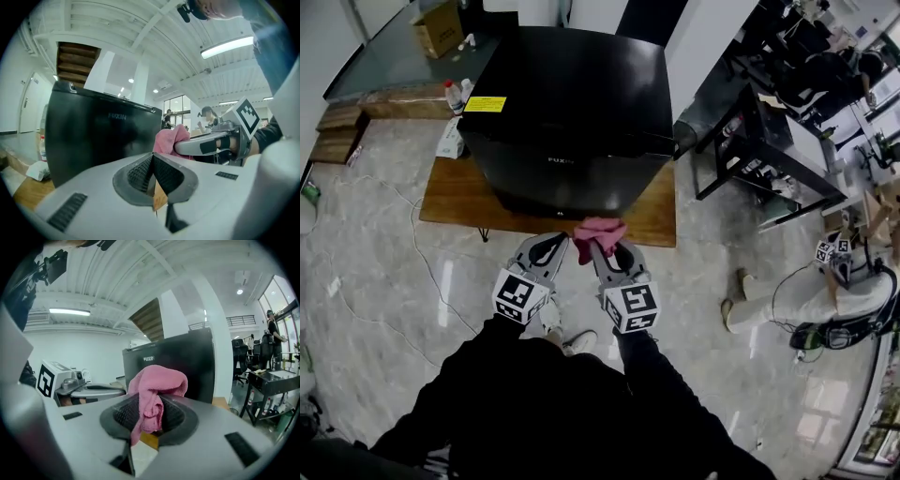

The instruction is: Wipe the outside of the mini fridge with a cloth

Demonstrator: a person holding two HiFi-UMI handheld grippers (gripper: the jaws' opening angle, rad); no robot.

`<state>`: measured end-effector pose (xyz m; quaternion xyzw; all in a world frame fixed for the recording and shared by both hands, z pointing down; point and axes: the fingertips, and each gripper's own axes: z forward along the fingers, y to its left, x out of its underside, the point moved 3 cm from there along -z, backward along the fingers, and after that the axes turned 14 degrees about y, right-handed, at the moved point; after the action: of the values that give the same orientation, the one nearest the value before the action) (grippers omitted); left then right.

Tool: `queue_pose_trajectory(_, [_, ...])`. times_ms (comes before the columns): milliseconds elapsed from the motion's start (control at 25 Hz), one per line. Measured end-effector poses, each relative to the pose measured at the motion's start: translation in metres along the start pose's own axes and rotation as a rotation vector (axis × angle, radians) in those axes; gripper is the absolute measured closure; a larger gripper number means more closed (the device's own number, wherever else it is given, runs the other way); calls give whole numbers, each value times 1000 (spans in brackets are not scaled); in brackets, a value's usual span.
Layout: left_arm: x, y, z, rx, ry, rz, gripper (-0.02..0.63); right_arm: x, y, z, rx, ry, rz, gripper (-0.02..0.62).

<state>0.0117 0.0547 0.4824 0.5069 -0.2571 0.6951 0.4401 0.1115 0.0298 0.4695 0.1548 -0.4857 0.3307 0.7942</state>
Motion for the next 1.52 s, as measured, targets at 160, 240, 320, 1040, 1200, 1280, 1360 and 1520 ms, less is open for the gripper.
queue_pose_trajectory(160, [-18, -8, -34, -54, -23, 2, 601, -25, 18, -21, -21, -56, -31, 494])
queue_pose_trajectory(240, [-25, -7, -50, -73, -31, 3, 600, -38, 29, -28, -29, -79, -42, 494])
queue_pose_trajectory(320, [-33, -2, -63, -84, -38, 5, 600, -51, 39, -33, -31, -100, -51, 494])
queue_pose_trajectory(1040, [-76, 148, -101, 3, -114, 23, 600, -139, 109, 90, 70, -168, -29, 494])
queue_pose_trajectory(1200, [-81, 167, -97, 33, -123, 49, 600, -149, 111, 115, 102, -167, -8, 494])
queue_pose_trajectory(1280, [-81, 175, -93, 46, -124, 63, 601, -150, 109, 126, 120, -162, 3, 494])
queue_pose_trajectory(1360, [-79, 183, -89, 62, -124, 68, 600, -151, 108, 136, 141, -155, 7, 494])
queue_pose_trajectory(1520, [-74, 190, -81, 90, -119, 66, 600, -150, 105, 149, 183, -132, -1, 494])
